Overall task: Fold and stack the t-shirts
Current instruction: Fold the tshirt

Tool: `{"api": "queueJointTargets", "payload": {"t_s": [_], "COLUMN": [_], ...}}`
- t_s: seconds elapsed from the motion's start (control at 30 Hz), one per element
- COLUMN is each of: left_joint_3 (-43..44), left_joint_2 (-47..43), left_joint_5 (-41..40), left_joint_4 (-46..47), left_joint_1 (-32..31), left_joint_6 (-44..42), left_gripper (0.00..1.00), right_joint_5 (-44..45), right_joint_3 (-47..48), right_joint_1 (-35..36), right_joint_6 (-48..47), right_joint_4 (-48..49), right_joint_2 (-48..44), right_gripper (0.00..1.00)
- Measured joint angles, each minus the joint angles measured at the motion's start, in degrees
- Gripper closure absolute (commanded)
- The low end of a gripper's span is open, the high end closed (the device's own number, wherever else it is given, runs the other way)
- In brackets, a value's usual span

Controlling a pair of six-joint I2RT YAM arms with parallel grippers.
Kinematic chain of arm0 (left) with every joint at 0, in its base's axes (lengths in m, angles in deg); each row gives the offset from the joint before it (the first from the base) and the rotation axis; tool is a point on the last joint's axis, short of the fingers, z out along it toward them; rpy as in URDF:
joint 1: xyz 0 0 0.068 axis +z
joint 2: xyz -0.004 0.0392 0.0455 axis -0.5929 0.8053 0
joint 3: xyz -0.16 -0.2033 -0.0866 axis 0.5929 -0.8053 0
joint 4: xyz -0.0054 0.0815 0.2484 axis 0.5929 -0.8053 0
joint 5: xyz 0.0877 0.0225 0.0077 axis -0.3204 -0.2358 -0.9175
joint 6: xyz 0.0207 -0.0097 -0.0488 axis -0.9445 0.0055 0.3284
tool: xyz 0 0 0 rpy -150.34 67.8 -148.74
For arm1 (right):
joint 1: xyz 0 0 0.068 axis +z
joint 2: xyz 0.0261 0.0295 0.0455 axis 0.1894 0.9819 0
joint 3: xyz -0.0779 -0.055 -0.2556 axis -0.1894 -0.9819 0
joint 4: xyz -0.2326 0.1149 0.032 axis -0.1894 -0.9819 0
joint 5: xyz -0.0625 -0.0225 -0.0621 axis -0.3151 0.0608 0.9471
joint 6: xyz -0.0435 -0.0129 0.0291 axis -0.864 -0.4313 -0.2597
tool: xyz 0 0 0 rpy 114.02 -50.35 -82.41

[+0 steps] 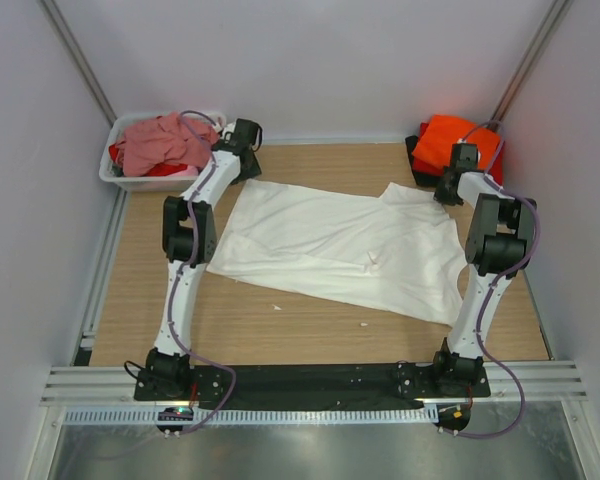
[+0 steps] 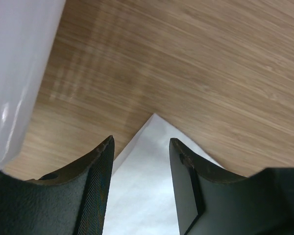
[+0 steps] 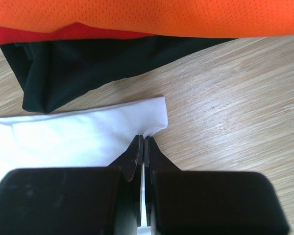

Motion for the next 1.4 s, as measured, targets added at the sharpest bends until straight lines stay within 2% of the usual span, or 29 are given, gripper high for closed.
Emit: {"api": "queueJointTargets", "payload": {"t_s": [0.27, 0.4, 0.5, 0.53, 0.7, 1.1, 1.4], "left_joint_3": [0.63, 1.55, 1.64, 1.64, 1.44, -1.16, -4.98], "left_joint_2": [3.23, 3.89, 4.22, 4.28, 4.31, 3.19, -2.95], "left_joint_5": [1.77, 2.43, 2.62, 2.6, 3.1, 2.8, 2.78], "left_joint_4": [5.6, 6.84, 7.37, 7.48, 8.02, 10.34, 9.03], "left_joint_1": [-0.17, -0.26, -0.35, -0.42, -0.68, -0.92, -0.79], "left_joint_6": [0.0, 0.04, 0.09, 0.13, -0.09, -2.03, -3.48], "left_gripper": [0.48, 0.55, 0.72, 0.83, 1.0, 1.0, 1.0], "right_joint_5": [-1.51, -2.01, -2.21, -2.25, -2.4, -4.2, -14.51], "right_joint_3": [0.0, 0.0, 0.0, 0.0, 0.0, 0.11, 1.51], "right_joint_1": [0.0, 0.0, 0.0, -0.02, 0.0, -0.02, 0.0], "right_joint_6": [-0.15, -0.15, -0.15, -0.15, -0.15, 0.07, 2.05], "right_joint_4": [0.04, 0.07, 0.07, 0.07, 0.04, -0.04, 0.22], "right_joint_2": [0.0, 0.0, 0.0, 0.0, 0.0, 0.07, 0.2], "right_gripper": [0.99, 0.99, 0.99, 0.99, 0.99, 0.99, 0.99]}}
